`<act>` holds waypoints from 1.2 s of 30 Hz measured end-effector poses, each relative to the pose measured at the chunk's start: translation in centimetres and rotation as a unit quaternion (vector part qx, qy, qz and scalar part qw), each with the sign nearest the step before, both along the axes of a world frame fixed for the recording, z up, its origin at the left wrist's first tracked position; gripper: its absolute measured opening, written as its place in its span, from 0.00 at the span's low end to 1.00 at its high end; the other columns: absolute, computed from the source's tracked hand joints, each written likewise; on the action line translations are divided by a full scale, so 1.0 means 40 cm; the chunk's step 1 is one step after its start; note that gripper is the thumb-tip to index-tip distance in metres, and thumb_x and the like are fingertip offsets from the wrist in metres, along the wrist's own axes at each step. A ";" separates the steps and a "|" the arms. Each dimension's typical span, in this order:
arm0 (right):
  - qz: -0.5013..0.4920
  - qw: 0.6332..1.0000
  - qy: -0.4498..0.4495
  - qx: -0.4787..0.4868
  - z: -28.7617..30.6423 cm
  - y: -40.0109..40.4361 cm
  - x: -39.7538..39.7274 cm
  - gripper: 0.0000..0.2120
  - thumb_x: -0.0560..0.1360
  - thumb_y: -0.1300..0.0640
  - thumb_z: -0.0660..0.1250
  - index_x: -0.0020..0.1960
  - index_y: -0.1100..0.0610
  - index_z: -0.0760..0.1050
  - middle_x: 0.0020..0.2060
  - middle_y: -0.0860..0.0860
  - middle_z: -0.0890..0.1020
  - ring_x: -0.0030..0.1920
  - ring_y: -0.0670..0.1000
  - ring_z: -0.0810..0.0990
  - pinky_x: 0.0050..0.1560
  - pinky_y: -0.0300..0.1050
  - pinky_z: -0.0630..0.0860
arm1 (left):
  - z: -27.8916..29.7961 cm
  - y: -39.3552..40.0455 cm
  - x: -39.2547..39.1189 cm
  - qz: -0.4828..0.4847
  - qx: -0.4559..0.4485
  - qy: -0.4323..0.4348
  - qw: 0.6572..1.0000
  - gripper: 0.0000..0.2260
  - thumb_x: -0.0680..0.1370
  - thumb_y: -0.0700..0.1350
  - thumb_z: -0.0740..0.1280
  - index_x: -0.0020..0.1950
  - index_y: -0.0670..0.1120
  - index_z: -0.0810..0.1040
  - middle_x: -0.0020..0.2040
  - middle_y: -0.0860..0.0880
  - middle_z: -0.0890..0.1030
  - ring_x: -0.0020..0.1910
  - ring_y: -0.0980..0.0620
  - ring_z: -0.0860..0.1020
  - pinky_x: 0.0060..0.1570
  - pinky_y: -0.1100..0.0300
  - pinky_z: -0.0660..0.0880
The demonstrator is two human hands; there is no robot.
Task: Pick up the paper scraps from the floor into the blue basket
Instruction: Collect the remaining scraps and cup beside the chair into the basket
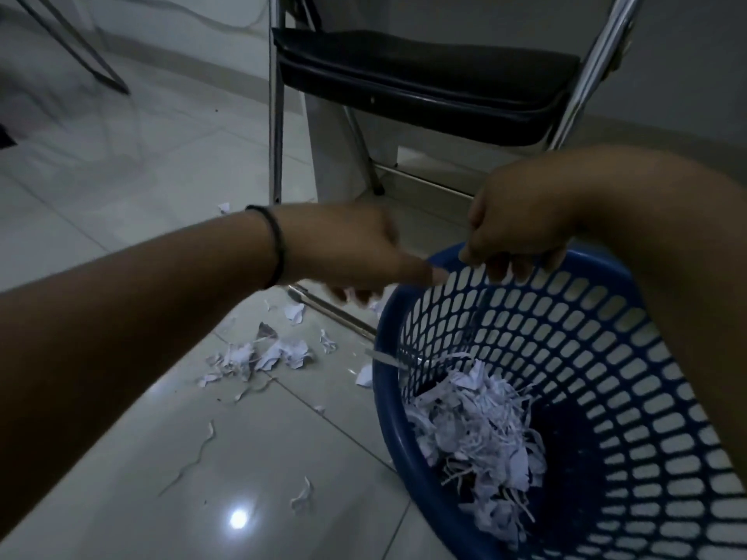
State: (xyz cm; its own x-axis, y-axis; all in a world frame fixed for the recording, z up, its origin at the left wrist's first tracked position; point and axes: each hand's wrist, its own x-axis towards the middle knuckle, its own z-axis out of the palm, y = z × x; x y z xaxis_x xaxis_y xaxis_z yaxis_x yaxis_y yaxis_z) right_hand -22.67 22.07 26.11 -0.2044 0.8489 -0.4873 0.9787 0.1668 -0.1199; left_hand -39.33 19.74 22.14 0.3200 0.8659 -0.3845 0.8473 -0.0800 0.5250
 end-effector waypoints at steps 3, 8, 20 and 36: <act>0.013 1.000 -0.011 -0.011 0.018 0.001 0.018 0.13 0.79 0.52 0.60 0.43 0.58 0.79 0.37 0.52 0.84 0.37 0.50 0.82 0.31 0.41 0.77 | -0.002 -0.013 -0.006 -0.058 -0.186 0.133 0.972 0.27 0.59 0.76 0.61 0.36 0.53 0.76 0.38 0.54 0.81 0.37 0.58 0.80 0.35 0.63 0.78; 0.036 0.999 0.001 -0.020 0.017 -0.018 0.011 0.15 0.79 0.57 0.60 0.35 0.61 0.73 0.32 0.54 0.78 0.28 0.49 0.76 0.22 0.38 0.71 | 0.045 -0.034 0.063 -0.076 -0.287 0.213 0.931 0.19 0.64 0.66 0.71 0.34 0.51 0.77 0.35 0.51 0.81 0.35 0.57 0.80 0.37 0.61 0.79; -0.047 0.995 -0.086 0.022 -0.066 0.016 -0.066 0.14 0.78 0.48 0.61 0.40 0.57 0.74 0.32 0.52 0.82 0.31 0.50 0.80 0.28 0.42 0.73 | -0.003 0.026 0.039 -0.187 -0.130 0.045 0.973 0.14 0.77 0.52 0.63 0.45 0.42 0.80 0.36 0.47 0.82 0.27 0.55 0.78 0.32 0.62 0.79; -0.033 0.986 -0.157 0.033 -0.073 0.057 -0.493 0.09 0.76 0.57 0.65 0.45 0.61 0.81 0.35 0.53 0.83 0.33 0.51 0.80 0.30 0.40 0.73 | -0.175 0.237 -0.402 -0.095 0.026 -0.070 0.993 0.11 0.76 0.48 0.65 0.40 0.42 0.80 0.37 0.47 0.82 0.31 0.52 0.79 0.35 0.61 0.79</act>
